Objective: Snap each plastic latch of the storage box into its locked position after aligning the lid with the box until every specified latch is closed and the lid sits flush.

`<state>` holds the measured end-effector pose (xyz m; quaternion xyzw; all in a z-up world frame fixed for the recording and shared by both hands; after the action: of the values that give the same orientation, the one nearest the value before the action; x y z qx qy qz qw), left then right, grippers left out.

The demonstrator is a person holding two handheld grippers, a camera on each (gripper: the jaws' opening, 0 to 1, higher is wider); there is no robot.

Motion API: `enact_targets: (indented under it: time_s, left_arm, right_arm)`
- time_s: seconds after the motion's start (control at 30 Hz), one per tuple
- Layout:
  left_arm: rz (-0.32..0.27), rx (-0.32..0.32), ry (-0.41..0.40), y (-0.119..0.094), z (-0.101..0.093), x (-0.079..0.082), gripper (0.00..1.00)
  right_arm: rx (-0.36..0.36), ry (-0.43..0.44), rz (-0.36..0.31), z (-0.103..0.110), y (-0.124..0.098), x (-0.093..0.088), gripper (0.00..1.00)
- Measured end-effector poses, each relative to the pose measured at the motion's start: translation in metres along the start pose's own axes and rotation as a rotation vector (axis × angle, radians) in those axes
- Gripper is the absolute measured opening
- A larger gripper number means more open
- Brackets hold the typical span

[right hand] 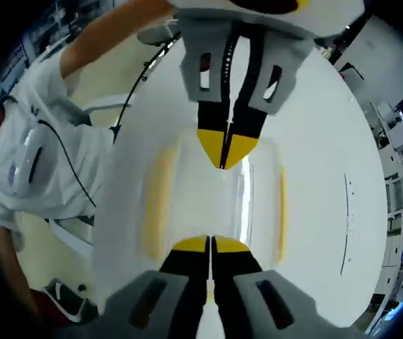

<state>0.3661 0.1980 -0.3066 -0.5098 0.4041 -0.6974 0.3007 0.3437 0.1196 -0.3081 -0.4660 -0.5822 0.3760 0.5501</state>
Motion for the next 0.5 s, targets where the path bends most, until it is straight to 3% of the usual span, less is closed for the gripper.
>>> enact_targets:
  time_s: [0.17,0.2,0.37,0.5]
  left_arm:
    - [0.021,-0.017,-0.032,0.0018,0.0011,0.0003,0.0]
    - [0.035,-0.015,-0.06,0.0021,0.0008,-0.0001,0.0]
    - [0.104,-0.002,-0.05,0.0042,-0.0013,0.0028,0.0]
    - [0.119,0.01,-0.045,0.007,-0.0033,0.0026,0.0]
  right_arm:
    - [0.011,0.017,0.006,-0.0021,0.0019,-0.0031,0.0]
    - [0.017,0.024,0.015,-0.0015,0.0028,-0.0045,0.0]
    - [0.012,0.02,0.027,-0.0017,0.0034,-0.0034,0.0]
    - [0.016,0.082,-0.027,-0.0001,0.0001,0.0011,0.0]
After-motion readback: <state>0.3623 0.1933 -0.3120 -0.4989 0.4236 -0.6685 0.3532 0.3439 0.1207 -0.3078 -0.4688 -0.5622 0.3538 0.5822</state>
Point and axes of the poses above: the point that each gripper's makers call its tool centre point, and the gripper's own axes: y roughly forward along the fingers, z roughly to its left, x roughly out of its top, the point moved 4 cm from there along -y, roughly backward along the fingers, and after that the axes turned 3 degrees about y, right-handed, at the moved point
